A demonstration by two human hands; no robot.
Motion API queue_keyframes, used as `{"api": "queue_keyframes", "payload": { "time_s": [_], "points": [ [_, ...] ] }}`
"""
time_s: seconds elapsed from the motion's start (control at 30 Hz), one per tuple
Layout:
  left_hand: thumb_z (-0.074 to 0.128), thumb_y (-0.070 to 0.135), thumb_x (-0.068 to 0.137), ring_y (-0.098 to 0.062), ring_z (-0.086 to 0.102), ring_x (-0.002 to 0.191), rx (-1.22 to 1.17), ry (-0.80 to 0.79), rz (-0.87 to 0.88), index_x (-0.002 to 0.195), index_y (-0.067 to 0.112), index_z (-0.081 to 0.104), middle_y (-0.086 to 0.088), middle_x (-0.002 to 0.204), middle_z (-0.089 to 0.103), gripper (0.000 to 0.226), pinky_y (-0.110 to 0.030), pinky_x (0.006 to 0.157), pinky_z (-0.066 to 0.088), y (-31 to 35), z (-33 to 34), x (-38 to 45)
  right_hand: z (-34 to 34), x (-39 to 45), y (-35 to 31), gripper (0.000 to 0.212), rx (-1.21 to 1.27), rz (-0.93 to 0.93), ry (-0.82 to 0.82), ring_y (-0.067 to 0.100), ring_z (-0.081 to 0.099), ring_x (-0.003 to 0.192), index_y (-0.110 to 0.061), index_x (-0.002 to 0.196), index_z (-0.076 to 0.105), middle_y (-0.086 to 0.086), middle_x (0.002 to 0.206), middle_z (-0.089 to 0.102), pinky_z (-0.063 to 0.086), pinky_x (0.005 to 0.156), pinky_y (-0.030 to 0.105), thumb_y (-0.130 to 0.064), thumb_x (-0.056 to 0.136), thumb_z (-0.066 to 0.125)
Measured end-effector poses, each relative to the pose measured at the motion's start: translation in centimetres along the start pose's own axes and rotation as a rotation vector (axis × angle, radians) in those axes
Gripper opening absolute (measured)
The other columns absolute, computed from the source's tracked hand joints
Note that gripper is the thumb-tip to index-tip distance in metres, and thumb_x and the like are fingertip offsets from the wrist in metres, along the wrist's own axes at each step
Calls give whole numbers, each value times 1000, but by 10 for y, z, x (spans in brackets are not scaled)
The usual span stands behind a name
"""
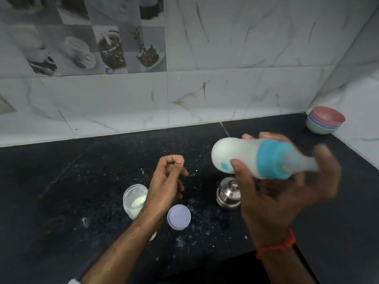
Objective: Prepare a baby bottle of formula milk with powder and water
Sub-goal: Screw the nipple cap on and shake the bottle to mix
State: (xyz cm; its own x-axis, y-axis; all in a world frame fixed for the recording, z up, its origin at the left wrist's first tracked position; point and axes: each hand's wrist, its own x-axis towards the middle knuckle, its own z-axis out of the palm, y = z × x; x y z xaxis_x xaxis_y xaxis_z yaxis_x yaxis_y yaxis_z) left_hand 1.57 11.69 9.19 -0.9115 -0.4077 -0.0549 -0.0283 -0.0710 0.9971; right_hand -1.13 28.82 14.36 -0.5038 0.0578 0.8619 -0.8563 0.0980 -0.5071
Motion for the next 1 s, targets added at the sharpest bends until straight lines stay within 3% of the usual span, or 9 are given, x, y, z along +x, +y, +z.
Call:
{"api": "queue_keyframes", "payload": {
  "time_s": [0.13,0.27,0.33,0.47,0.63,0.7,0.8,0.93,1.0],
  "points": [
    [57,44,103,-17,59,65,8,0,30,100,43,64,4,87,71,8,-37,59,50,1,2,0,4,-28,25,83,-198,274,-327,-3,50,136,-41,147,36,-43,147,38,50,109,37,-28,82,84],
    [58,42,102,-18,59,67,12,7,46,102,43,65,5,88,71,7,-43,64,52,0,0,2,3,-8,3,86,-33,85,-59,31,62,123,-27,146,31,-31,147,43,57,96,56,-14,81,85],
    [59,40,103,-18,59,66,8,18,41,104,41,65,6,87,71,7,-43,64,51,-1,1,4,7,-10,10,92,-4,9,0,20,60,125,-35,145,32,-29,144,45,56,100,49,-1,79,85],
    [61,37,102,-16,59,64,10,24,70,108,35,65,5,83,70,8,-41,63,51,0,5,5,11,-40,34,89,-174,298,-400,-11,45,135,-56,146,30,-46,144,36,49,110,35,-24,83,84],
    [62,32,102,-15,58,63,1,54,93,109,31,66,8,81,71,9,-38,62,50,0,4,5,5,-2,3,85,-29,23,-65,16,64,122,-17,142,36,-40,145,41,57,100,46,-8,75,88],
    [62,34,102,-15,58,63,-11,63,83,109,30,66,8,81,71,9,-38,61,50,0,4,6,7,-7,15,85,-30,56,-74,5,60,125,-29,141,39,-38,142,45,55,103,40,-5,75,86],
    [62,34,102,-13,58,62,-23,59,95,108,30,67,7,79,70,9,-36,59,49,2,4,5,8,-30,31,81,-196,259,-360,-8,50,131,-37,148,37,-42,142,41,50,107,36,-26,83,84],
    [62,34,102,-15,58,64,-13,58,95,108,31,67,7,80,70,8,-38,61,50,1,1,7,6,-8,6,83,-17,105,-46,28,64,123,-38,144,39,-27,142,51,57,97,53,-14,80,86],
    [62,33,102,-16,57,63,-35,68,82,108,29,67,6,80,70,8,-39,62,49,0,1,8,8,-15,16,79,-9,90,-31,13,61,124,-35,141,46,-26,135,54,55,99,47,-7,80,87]
  ]
}}
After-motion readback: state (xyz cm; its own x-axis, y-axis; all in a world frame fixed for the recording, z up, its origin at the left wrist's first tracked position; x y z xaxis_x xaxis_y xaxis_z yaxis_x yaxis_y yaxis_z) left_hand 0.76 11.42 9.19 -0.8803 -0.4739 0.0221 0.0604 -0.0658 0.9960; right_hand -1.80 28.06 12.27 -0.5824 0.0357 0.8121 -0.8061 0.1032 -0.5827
